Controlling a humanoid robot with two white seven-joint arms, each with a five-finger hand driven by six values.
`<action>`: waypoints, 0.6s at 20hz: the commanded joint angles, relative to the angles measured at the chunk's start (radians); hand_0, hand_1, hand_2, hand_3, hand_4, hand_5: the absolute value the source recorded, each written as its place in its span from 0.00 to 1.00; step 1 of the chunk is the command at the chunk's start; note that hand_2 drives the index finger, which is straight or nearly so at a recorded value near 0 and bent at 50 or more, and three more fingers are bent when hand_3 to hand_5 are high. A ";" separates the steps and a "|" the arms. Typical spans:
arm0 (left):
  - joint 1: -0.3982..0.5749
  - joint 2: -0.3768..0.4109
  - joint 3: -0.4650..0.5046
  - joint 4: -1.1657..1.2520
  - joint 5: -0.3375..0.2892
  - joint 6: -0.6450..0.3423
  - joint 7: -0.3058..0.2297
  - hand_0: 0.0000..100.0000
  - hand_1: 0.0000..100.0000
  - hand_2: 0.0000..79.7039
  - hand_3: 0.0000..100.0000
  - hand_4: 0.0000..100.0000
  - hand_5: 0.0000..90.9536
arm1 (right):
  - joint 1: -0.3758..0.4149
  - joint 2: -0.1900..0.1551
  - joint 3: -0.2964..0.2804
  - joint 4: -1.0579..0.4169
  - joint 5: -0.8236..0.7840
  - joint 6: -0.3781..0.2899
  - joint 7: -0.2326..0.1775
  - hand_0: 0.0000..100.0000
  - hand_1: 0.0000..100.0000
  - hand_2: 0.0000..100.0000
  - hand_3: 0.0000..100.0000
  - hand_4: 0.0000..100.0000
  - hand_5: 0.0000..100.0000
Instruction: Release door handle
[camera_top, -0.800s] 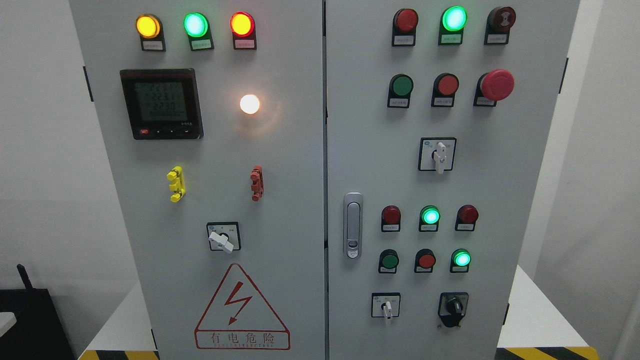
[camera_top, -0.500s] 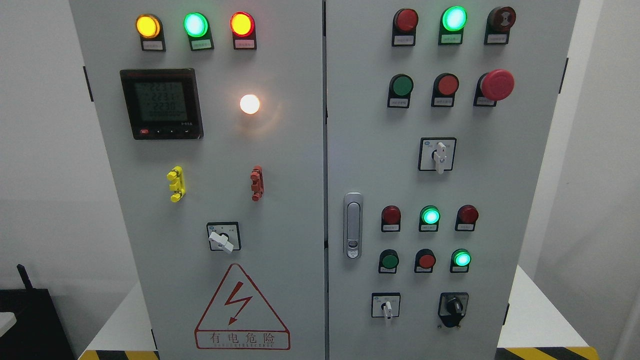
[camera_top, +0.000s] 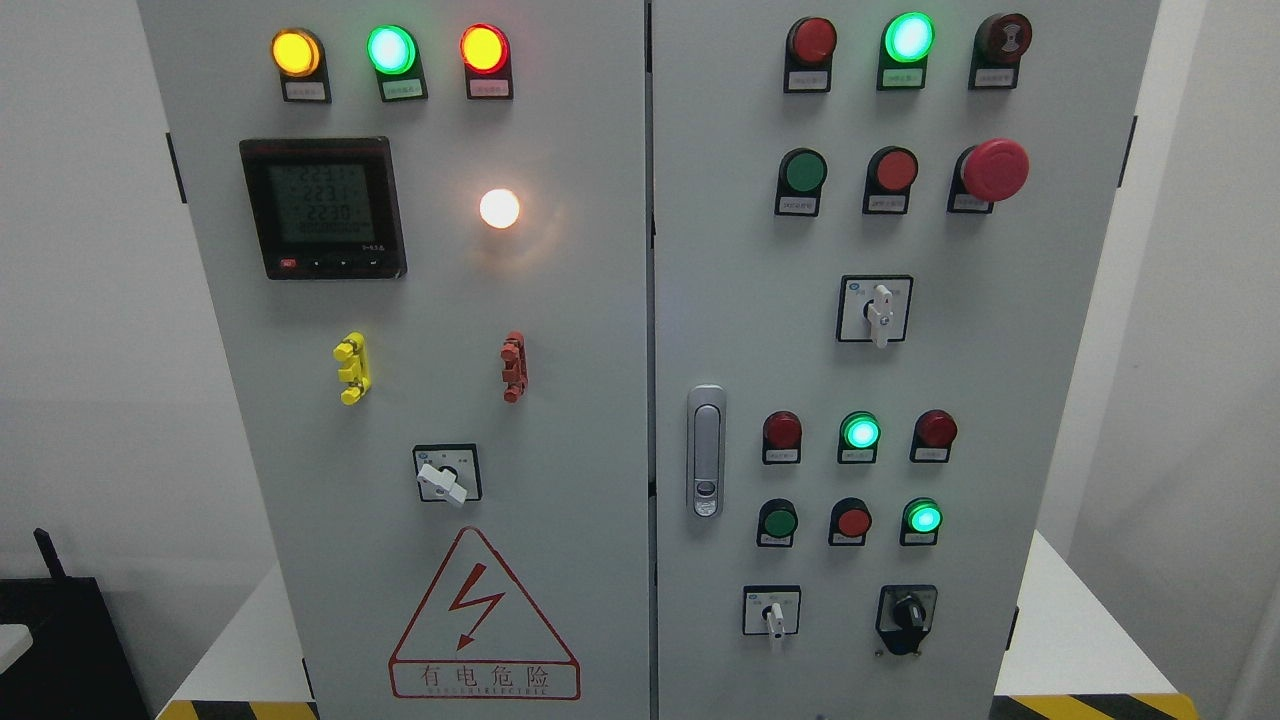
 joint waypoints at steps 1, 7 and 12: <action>0.000 0.000 -0.014 0.020 0.000 -0.001 -0.001 0.12 0.39 0.00 0.00 0.00 0.00 | -0.053 0.007 0.003 -0.010 0.296 -0.017 -0.103 0.40 0.32 0.00 0.59 0.55 0.55; 0.000 0.000 -0.014 0.020 0.000 -0.001 -0.001 0.12 0.39 0.00 0.00 0.00 0.00 | -0.149 0.025 0.003 0.002 0.718 0.006 -0.252 0.37 0.42 0.00 0.83 0.77 0.85; 0.000 0.000 -0.014 0.020 0.000 -0.001 -0.001 0.12 0.39 0.00 0.00 0.00 0.00 | -0.214 0.035 0.059 0.010 0.933 0.128 -0.288 0.34 0.44 0.00 1.00 0.93 0.99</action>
